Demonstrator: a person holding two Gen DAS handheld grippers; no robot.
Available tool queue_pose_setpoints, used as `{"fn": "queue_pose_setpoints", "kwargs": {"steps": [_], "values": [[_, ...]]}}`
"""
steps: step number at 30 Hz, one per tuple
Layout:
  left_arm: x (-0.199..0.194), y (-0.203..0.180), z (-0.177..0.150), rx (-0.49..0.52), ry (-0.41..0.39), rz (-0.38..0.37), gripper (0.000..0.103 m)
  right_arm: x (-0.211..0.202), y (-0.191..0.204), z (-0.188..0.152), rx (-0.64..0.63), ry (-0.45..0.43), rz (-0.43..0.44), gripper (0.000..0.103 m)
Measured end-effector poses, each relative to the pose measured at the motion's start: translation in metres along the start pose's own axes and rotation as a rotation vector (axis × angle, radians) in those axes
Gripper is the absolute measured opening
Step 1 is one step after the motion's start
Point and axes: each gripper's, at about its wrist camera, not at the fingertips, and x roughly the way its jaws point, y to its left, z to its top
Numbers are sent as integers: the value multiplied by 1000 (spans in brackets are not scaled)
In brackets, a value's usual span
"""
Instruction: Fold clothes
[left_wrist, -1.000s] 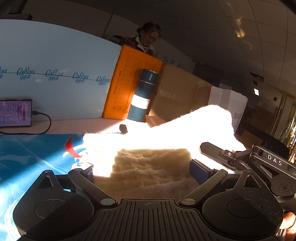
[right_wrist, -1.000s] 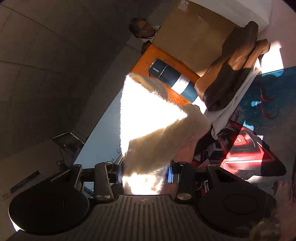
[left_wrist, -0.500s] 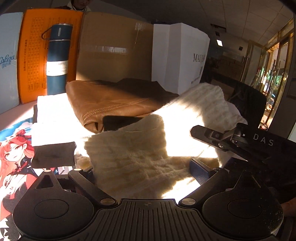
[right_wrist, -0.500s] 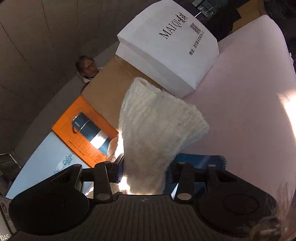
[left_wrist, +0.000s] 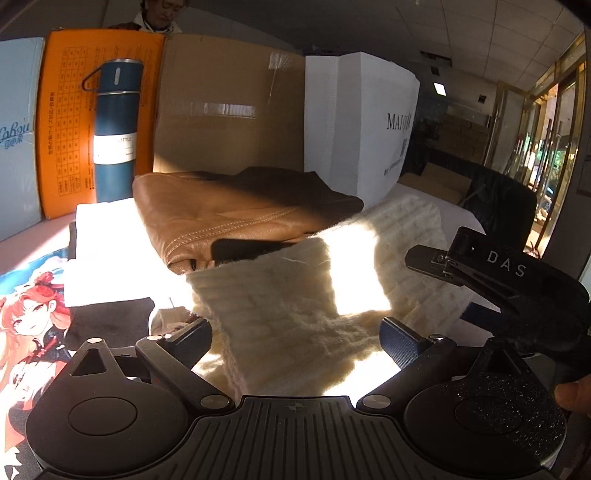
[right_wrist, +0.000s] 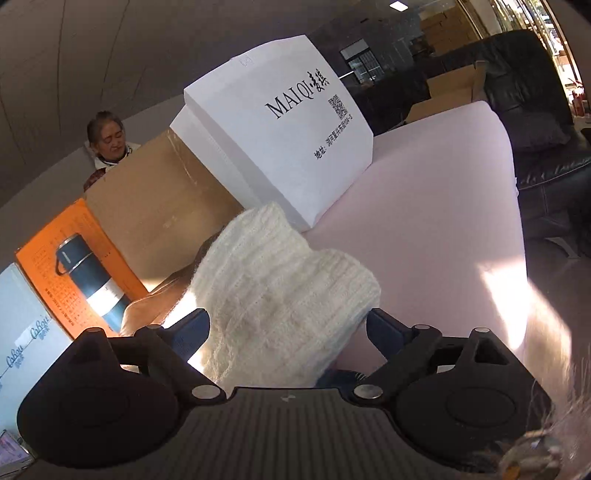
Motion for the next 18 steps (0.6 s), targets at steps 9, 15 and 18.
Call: {"fn": "queue_pose_setpoints", "kwargs": {"steps": [9, 15, 18], "values": [[-66, 41, -6, 4, -83, 54, 100, -45, 39, -15, 40, -24, -4, 103], [-107, 84, -20, 14, -180, 140, 103, -60, 88, -52, -43, 16, -11, 103], [-123, 105, -23, 7, -241, 144, 103, -66, 111, -70, -87, 18, -40, 103]]}}
